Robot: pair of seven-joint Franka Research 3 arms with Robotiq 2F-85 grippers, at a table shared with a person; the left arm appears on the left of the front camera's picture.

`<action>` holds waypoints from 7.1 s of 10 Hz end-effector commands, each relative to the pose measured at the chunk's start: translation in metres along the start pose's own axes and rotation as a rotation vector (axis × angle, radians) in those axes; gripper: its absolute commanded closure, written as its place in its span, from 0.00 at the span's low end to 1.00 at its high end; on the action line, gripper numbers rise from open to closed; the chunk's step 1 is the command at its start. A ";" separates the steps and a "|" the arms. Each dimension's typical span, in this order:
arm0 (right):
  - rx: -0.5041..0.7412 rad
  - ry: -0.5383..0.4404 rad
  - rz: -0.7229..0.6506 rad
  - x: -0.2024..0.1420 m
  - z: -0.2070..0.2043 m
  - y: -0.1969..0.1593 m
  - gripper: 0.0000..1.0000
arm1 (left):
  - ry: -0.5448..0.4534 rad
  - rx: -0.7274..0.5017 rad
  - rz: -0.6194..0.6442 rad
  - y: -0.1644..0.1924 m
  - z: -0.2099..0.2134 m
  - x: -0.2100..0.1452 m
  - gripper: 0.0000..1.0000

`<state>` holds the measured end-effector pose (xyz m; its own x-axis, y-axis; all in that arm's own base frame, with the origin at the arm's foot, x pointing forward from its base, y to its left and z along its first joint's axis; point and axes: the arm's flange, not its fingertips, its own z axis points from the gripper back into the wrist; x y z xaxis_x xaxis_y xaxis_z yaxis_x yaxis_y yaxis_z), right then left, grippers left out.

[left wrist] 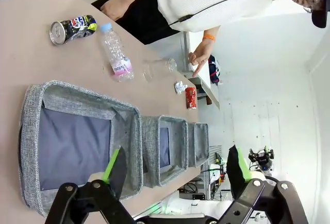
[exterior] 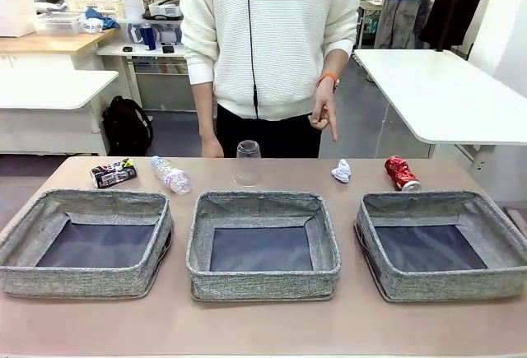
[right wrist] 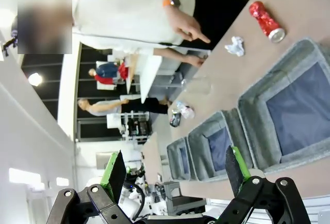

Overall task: Sort the waste into the appropriate baskets.
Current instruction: Pick up the waste item pointed out by the person.

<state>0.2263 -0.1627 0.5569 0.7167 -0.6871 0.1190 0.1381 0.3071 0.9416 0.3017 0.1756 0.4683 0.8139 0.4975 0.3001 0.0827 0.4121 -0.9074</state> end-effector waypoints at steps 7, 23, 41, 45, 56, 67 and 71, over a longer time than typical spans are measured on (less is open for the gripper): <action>-0.456 0.123 0.587 -0.032 -0.173 0.062 0.00 | -0.003 -0.019 -0.024 0.001 0.000 0.003 0.00; -0.711 0.264 1.093 0.005 -0.454 -0.035 0.00 | -0.003 -0.019 -0.024 0.001 0.000 0.003 0.00; -0.628 0.328 0.954 0.052 -0.530 -0.108 0.00 | -0.003 -0.019 -0.024 0.001 0.000 0.003 0.00; -0.624 0.361 0.920 0.052 -0.531 -0.110 1.00 | -0.003 -0.019 -0.024 0.001 0.000 0.003 0.00; -0.644 0.426 0.920 0.037 -0.497 -0.081 1.00 | -0.003 -0.019 -0.024 0.001 0.000 0.003 0.00; -0.787 0.746 0.707 -0.138 -0.358 0.080 0.91 | -0.003 -0.019 -0.024 0.001 0.000 0.003 0.00; -0.888 0.796 0.623 -0.242 -0.410 0.218 0.91 | -0.003 -0.019 -0.024 0.001 0.000 0.003 0.00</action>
<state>0.3574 0.3212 0.5783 0.9741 0.2261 0.0013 -0.2174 0.9348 0.2809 0.3044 0.1786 0.4668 0.8174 0.4905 0.3021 0.0861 0.4144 -0.9060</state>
